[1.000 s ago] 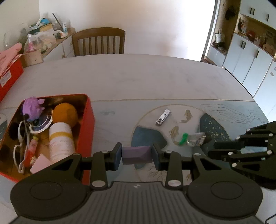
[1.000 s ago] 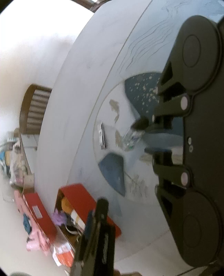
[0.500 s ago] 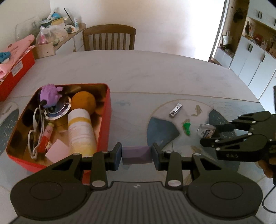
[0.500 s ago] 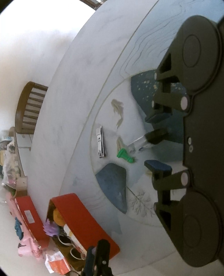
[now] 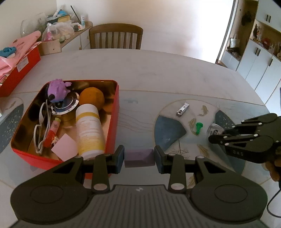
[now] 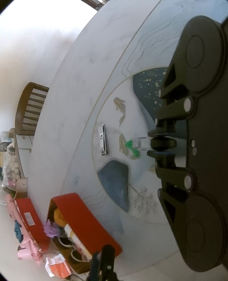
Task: Organize rigid objects
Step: 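Lift the purple block with the left tool while the right tool lifts the small bottle, then lower the purple block into the red tin with the left tool while the right tool lowers the bottle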
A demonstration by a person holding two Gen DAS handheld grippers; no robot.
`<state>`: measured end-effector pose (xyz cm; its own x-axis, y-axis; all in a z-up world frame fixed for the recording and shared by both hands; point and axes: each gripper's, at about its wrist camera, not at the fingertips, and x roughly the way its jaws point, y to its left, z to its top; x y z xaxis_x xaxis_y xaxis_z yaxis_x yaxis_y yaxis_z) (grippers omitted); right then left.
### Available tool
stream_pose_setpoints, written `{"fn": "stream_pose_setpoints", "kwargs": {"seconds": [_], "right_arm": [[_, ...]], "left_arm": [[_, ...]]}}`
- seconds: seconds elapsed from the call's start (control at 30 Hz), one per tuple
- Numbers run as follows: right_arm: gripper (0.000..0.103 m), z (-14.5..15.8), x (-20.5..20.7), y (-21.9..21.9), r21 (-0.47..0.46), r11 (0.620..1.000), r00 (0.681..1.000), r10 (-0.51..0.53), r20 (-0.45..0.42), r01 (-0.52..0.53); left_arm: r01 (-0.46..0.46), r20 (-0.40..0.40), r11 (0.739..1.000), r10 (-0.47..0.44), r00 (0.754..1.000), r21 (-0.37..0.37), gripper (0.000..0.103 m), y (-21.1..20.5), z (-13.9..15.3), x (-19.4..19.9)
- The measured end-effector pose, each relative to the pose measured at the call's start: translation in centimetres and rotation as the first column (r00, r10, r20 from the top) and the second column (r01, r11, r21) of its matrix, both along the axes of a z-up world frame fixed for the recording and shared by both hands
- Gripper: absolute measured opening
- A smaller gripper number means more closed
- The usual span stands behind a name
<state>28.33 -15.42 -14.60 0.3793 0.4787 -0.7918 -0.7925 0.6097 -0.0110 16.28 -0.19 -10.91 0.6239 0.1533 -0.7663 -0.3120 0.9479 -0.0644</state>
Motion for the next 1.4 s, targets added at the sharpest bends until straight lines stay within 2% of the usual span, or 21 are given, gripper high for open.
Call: {"fn": "stream_pose_setpoints", "kwargs": {"seconds": [0.43, 0.7, 1.13, 1.23, 1.4], "right_arm": [[0.015, 5.7, -3.9, 1.0, 0.144, 0.99, 0.997, 0.019, -0.076, -0.008], [0.015, 7.9, -5.9, 3.8, 0.189, 0.982, 0.998, 0.018, -0.066, -0.005], [0.015, 8.9, -8.8, 10.9, 0.226, 0.974, 0.997, 0.04, -0.065, -0.024], [0.015, 8.8, -9.4, 13.0, 0.216, 0.976, 0.997, 0.047, -0.058, -0.033], [0.015, 8.2, -9.7, 16.3, 0.194, 0.98, 0.996, 0.05, -0.069, -0.036]], "left_arm": [[0.027, 0.051, 0.999, -0.026, 0.998, -0.017, 0.036, 1.3, 3.0, -1.2], [0.036, 0.086, 0.999, -0.035, 0.996, -0.017, 0.036, 3.6, 4.6, -2.3], [-0.046, 0.078, 0.999, 0.046, 0.996, 0.001, 0.036, 11.6, 5.4, -3.8], [-0.062, 0.08, 0.998, 0.064, 0.995, -0.025, 0.036, 13.7, 5.6, -4.0], [-0.053, 0.076, 0.998, 0.055, 0.996, -0.025, 0.036, 16.2, 5.3, -3.3]]}}
